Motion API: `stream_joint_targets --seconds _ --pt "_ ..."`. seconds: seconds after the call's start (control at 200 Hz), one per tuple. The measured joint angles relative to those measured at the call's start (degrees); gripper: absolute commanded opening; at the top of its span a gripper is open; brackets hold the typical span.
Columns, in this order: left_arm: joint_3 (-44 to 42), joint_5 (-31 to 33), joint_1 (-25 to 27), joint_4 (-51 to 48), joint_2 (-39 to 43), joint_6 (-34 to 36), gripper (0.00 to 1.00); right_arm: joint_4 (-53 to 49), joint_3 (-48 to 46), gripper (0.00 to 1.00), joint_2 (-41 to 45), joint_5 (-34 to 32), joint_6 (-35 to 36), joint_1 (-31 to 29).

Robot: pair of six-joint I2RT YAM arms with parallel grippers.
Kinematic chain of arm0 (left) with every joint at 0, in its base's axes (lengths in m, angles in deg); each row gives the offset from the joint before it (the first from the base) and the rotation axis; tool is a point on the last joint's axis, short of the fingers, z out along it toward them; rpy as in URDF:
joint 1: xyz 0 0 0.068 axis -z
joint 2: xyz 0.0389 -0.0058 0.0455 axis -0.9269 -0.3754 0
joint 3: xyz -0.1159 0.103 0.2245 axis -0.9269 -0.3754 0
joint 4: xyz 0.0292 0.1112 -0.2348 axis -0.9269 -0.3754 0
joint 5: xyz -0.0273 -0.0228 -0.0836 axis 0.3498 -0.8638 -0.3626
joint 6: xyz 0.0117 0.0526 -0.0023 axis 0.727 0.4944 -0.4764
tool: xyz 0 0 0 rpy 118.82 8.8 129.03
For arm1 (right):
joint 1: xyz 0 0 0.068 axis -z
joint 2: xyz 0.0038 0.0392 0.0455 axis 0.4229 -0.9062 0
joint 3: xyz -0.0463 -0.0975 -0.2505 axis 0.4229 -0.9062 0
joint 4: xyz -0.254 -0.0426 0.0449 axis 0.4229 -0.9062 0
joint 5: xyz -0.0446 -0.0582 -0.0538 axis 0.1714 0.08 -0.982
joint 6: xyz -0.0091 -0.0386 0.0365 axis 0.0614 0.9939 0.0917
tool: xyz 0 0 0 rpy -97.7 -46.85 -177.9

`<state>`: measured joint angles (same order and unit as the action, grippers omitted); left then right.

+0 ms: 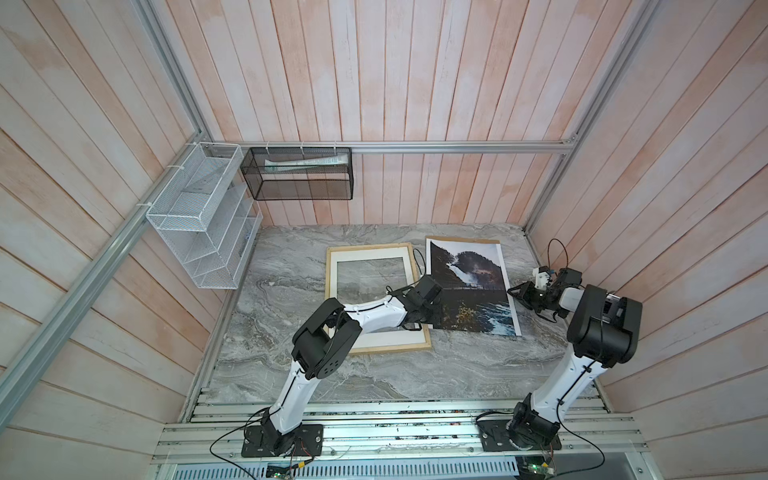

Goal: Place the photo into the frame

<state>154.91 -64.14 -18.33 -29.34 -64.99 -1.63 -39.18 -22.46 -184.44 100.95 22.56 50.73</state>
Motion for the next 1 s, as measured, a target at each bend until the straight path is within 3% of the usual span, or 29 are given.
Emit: stream_joint_targets --seconds 0.5,1.0 --pt "14.19 3.91 -2.6 -6.14 -9.6 4.98 0.51 6.14 -3.98 0.31 0.46 4.72 -1.36 0.2" --pt "15.56 4.33 -2.6 -8.61 -10.23 6.05 0.51 10.43 -8.41 0.31 2.29 8.15 -3.02 0.52"
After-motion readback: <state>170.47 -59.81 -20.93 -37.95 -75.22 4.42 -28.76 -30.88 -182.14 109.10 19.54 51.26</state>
